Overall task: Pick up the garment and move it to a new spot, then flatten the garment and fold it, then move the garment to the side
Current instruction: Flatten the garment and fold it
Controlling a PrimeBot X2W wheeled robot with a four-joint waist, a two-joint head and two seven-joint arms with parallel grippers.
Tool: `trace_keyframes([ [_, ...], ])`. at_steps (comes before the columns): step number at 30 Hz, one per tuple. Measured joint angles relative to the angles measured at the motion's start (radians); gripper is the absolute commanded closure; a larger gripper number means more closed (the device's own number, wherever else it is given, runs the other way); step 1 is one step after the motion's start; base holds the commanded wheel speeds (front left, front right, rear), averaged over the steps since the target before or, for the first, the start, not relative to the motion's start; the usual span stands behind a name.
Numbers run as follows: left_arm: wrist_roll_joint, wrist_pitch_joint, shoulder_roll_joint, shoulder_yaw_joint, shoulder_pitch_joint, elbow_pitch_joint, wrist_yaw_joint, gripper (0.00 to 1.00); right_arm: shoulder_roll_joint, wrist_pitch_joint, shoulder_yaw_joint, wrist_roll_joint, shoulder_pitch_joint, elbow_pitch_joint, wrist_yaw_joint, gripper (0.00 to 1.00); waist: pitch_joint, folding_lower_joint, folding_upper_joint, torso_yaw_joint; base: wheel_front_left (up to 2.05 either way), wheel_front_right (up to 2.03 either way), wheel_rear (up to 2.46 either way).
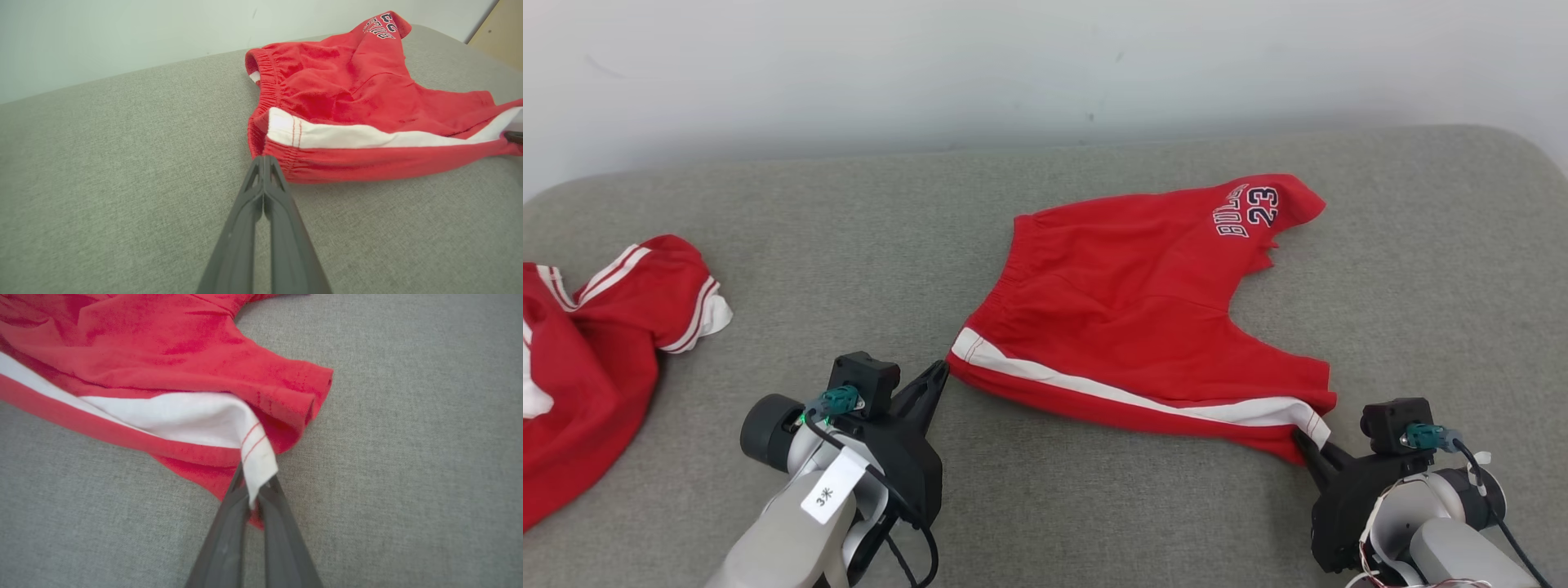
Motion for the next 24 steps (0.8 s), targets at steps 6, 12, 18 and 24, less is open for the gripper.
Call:
trace_keyframes([
  [6,0.0,-0.012,0.004,-0.008,0.045,0.002,0.012,1.0,0.0,-0.026,0.006,-0.005,0.002,0.0,0.011,1.0,-0.015,0.0,0.0,0.033,0.0,0.0,0.0],
  [12,-0.001,-0.034,0.027,-0.001,0.126,0.0,0.049,1.0,0.002,-0.045,0.021,-0.013,0.0,-0.002,0.028,1.0,-0.03,-0.0001,0.0,0.067,0.0,0.0,0.0],
  [18,-0.006,-0.055,0.053,0.026,0.149,-0.035,0.081,1.0,0.016,-0.061,0.031,-0.018,-0.003,-0.006,0.038,1.0,-0.04,0.0,0.0,0.096,0.0,0.0,0.0],
  [24,-0.025,-0.063,0.047,0.032,0.195,-0.073,0.088,1.0,0.025,-0.06,0.042,-0.015,0.0,-0.005,0.055,1.0,-0.05,-0.0001,0.0,0.102,0.0,0.0,0.0],
])
